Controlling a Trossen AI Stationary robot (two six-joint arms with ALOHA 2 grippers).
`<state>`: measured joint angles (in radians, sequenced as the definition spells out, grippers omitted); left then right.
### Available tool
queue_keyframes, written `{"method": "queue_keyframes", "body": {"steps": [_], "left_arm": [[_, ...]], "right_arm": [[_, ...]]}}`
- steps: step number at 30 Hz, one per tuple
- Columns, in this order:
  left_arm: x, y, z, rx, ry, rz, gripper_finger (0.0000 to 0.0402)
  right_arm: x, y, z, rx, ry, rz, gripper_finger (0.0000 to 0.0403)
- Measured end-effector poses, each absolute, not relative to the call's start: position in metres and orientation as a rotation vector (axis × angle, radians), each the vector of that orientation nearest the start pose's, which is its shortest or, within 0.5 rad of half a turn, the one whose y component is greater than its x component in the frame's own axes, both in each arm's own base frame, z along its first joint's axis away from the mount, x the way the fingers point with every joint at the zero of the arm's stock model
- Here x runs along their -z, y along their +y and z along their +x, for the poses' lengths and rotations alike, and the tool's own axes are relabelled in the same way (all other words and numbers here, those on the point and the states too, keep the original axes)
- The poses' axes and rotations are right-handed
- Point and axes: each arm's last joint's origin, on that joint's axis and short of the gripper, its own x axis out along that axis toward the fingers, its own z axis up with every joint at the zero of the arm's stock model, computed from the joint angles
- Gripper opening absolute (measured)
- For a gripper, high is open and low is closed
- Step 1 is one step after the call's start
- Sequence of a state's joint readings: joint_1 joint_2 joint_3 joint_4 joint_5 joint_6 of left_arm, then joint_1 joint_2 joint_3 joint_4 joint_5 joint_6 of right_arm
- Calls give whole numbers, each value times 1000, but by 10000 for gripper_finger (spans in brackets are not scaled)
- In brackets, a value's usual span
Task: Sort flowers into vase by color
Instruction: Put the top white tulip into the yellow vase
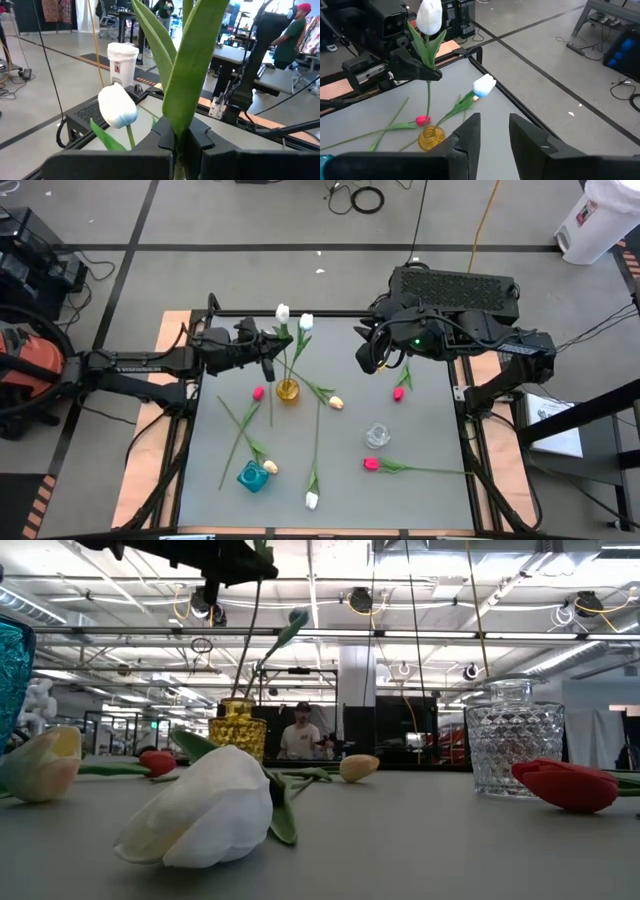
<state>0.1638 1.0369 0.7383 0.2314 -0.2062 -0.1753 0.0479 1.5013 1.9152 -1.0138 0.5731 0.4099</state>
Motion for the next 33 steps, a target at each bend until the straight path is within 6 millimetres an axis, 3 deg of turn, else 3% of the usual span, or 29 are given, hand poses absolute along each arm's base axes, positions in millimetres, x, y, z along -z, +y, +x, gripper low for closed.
{"method": "queue_keyframes", "body": {"steps": [33], "left_arm": [[-311,46,231,-385,16,-146,11]], "right_arm": [[-468,-2,278,615,464,204,93]]}}
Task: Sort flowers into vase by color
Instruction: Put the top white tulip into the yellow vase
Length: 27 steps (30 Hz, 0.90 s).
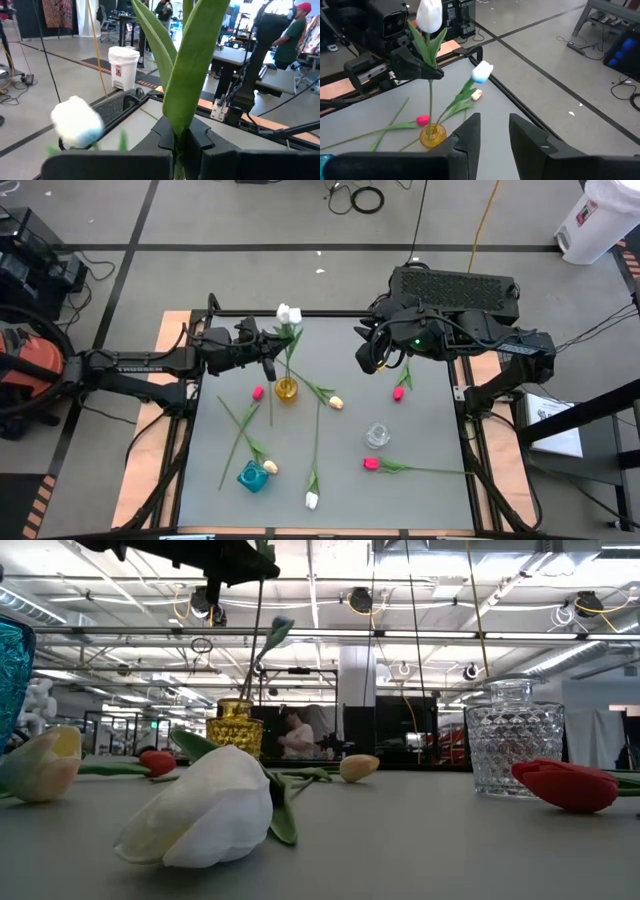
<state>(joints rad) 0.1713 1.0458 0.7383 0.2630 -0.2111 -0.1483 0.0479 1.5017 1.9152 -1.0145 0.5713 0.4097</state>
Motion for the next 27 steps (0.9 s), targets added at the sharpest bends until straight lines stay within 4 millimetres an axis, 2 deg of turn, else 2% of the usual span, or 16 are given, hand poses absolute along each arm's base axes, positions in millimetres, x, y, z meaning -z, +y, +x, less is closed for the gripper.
{"method": "queue_keyframes", "body": {"steps": [12,27], "left_arm": [[-322,47,226,-386,-49,-149,11],[-317,46,220,-396,31,-139,11]], "right_arm": [[-467,-2,278,616,481,196,93],[-467,-2,278,615,483,188,93]]}}
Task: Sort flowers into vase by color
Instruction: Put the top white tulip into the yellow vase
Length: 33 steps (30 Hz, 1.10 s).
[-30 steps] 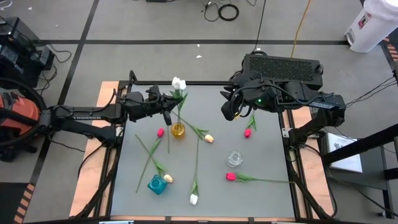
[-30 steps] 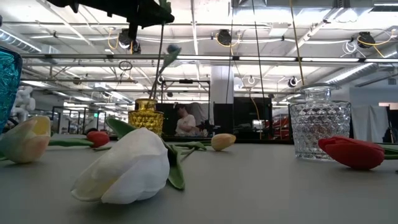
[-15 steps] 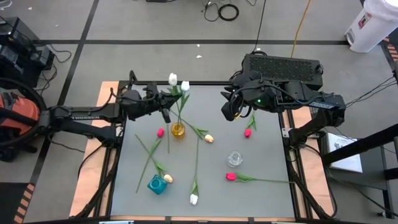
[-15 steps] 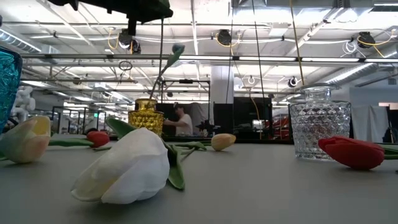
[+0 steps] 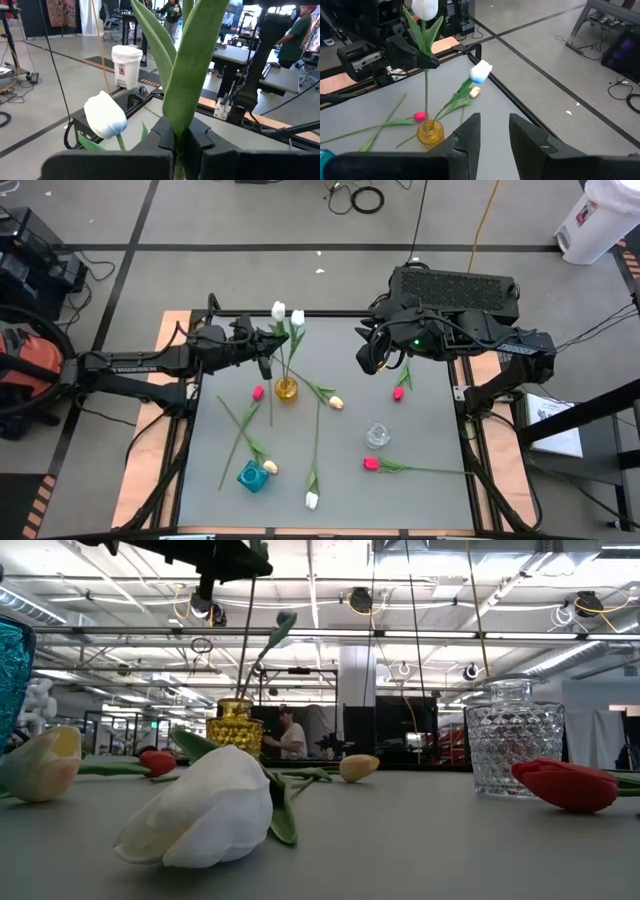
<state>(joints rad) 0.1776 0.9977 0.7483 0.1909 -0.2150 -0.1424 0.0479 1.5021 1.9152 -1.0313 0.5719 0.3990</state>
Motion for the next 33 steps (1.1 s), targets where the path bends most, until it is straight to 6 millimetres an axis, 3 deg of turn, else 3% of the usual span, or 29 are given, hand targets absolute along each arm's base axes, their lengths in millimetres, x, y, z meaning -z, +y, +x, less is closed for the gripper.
{"method": "queue_keyframes", "body": {"steps": [33], "left_arm": [[-315,51,219,-413,50,-147,11]], "right_arm": [[-467,-2,278,616,478,194,93]]}}
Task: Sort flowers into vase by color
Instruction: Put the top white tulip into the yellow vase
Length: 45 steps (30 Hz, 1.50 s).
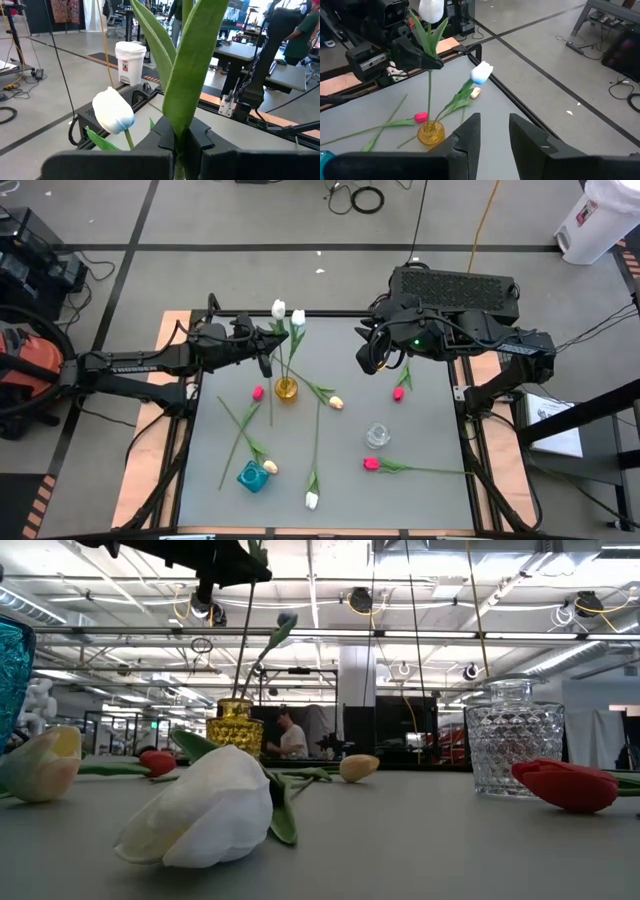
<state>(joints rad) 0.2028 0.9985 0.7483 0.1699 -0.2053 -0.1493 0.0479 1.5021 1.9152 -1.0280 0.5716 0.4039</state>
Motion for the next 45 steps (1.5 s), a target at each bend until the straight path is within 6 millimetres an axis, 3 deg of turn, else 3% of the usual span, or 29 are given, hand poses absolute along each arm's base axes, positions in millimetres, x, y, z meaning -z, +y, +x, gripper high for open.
{"method": "queue_keyframes", "body": {"steps": [33,45], "left_arm": [[-308,52,227,-396,90,-123,11],[-307,52,227,-400,96,-123,44]], "right_arm": [[-468,-2,278,613,470,193,93],[-468,-2,279,608,470,177,93]]}}
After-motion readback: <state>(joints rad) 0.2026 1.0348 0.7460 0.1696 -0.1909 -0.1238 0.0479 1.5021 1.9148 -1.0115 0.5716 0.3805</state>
